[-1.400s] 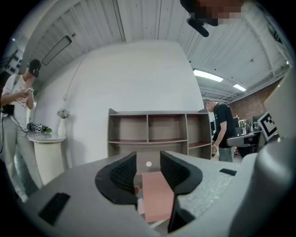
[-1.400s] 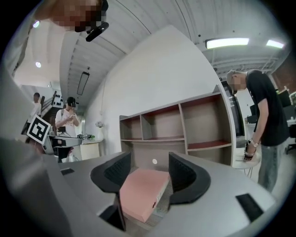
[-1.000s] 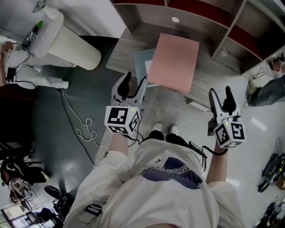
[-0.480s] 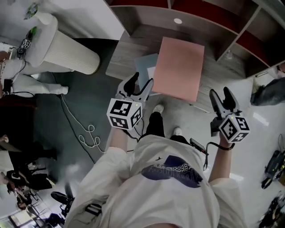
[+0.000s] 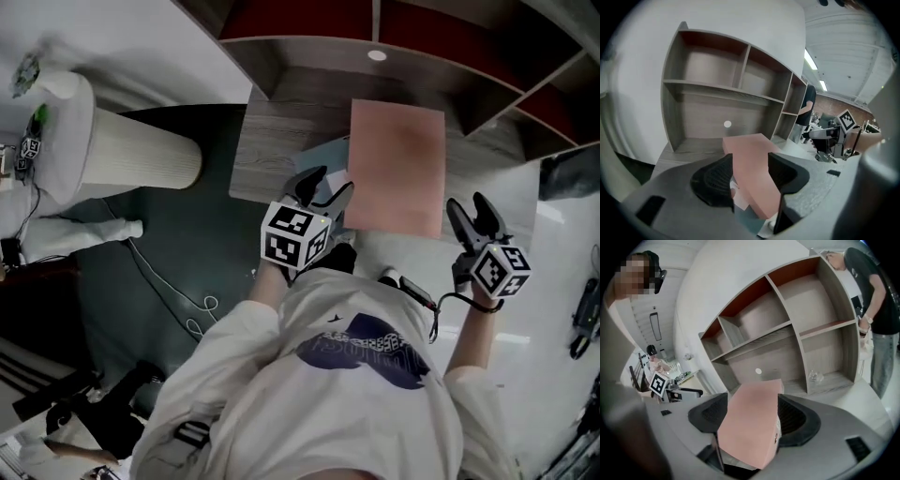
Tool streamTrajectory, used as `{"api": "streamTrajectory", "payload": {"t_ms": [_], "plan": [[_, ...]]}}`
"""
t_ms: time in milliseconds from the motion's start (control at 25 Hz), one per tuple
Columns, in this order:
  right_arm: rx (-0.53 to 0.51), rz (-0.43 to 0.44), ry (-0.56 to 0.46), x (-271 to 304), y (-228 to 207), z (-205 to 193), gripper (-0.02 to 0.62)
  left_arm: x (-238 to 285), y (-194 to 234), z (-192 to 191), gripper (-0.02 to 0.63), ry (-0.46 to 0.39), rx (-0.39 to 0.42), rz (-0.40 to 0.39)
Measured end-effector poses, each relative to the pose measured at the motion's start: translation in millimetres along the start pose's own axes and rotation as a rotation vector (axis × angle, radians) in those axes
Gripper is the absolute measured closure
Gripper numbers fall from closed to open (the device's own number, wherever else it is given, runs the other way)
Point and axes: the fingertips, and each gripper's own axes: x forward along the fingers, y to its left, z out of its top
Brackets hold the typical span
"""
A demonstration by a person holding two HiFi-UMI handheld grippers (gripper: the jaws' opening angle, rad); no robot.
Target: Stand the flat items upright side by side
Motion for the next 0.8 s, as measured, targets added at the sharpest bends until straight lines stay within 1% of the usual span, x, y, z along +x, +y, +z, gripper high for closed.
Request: {"api": "streamTrajectory", "payload": {"t_ms": [160, 280, 400, 560, 680, 800], "plan": [[0.022, -0.028, 0.036, 21.4, -6.4, -5.5, 0.281, 25.7, 14.4, -14.4, 0.383, 0.074, -0.047, -0.080], [0.046, -0.026, 0.078, 37.1, -17.4, -10.5, 0.276, 43.5, 22.5, -24.5, 0.383, 0.119, -0.078, -0.105], [0.074, -0.014, 0.131, 49.4, -31.2, -18.1, 0.274, 59.0, 26.5, -36.0, 0.384, 0.166, -0.104, -0.107], [0.108, 0.024, 0.201, 66.9, -50.2, -28.0, 0.272, 73.7, 26.5, -44.8, 0.384, 0.205, -0.141, -0.101], [0.139, 0.066, 0.269, 78.6, -61.6, -41.6, 0.267, 81.5, 27.5, -54.1, 0.383, 0.240, -0.150, -0.076], [0.197, 0.131, 0.334, 87.7, -69.8, -54.8, 0.261, 86.1, 28.2, -67.2, 0.383, 0.278, -0.181, -0.049]]}}
